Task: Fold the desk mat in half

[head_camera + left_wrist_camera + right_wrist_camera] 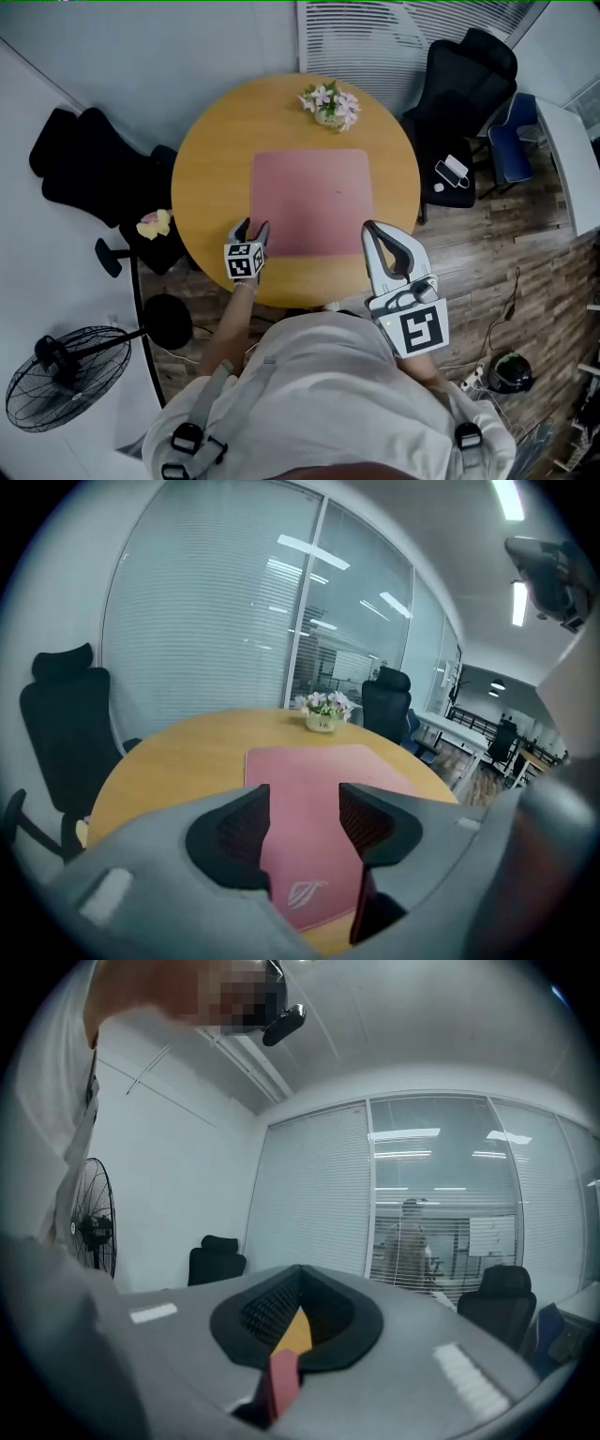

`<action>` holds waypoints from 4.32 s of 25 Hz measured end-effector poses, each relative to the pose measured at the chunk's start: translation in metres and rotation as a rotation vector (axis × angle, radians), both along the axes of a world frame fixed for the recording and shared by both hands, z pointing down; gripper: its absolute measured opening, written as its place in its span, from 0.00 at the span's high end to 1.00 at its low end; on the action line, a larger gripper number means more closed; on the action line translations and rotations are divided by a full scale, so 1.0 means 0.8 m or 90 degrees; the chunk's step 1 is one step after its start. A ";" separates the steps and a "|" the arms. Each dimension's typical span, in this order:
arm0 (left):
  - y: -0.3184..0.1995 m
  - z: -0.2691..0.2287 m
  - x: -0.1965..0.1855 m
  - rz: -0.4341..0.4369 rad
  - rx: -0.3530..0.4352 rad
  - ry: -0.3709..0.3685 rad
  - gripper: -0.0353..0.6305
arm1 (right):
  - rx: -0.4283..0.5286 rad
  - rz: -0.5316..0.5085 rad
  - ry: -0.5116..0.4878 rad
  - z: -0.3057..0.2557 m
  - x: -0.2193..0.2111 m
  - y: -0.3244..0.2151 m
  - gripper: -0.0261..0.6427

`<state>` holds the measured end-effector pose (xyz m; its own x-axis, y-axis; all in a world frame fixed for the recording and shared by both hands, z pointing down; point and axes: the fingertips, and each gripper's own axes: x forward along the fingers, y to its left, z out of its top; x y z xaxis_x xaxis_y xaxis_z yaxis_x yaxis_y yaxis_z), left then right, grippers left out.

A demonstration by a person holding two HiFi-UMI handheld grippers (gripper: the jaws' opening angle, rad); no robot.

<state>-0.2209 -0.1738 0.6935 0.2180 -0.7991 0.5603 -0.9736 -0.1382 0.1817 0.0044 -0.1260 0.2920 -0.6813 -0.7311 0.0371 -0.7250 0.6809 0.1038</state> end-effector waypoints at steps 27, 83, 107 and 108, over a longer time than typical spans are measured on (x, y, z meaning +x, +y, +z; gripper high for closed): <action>0.009 0.197 -0.005 0.000 -0.184 -0.092 0.41 | -0.026 0.032 0.046 0.028 -0.008 -0.005 0.95; 0.017 0.181 0.044 0.048 -0.213 -0.011 0.87 | -0.017 0.053 0.026 0.020 0.027 -0.003 0.95; 0.000 0.102 0.128 0.127 -0.137 0.039 0.89 | -0.028 0.071 -0.029 0.014 0.068 0.013 0.95; -0.003 0.098 0.136 0.135 -0.132 0.043 0.89 | -0.028 0.071 -0.028 0.015 0.070 0.013 0.95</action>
<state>-0.1117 -0.1761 0.7721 0.4103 -0.6020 0.6850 -0.9116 -0.2906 0.2907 0.0603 -0.1158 0.3038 -0.5971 -0.8010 0.0423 -0.7999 0.5986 0.0424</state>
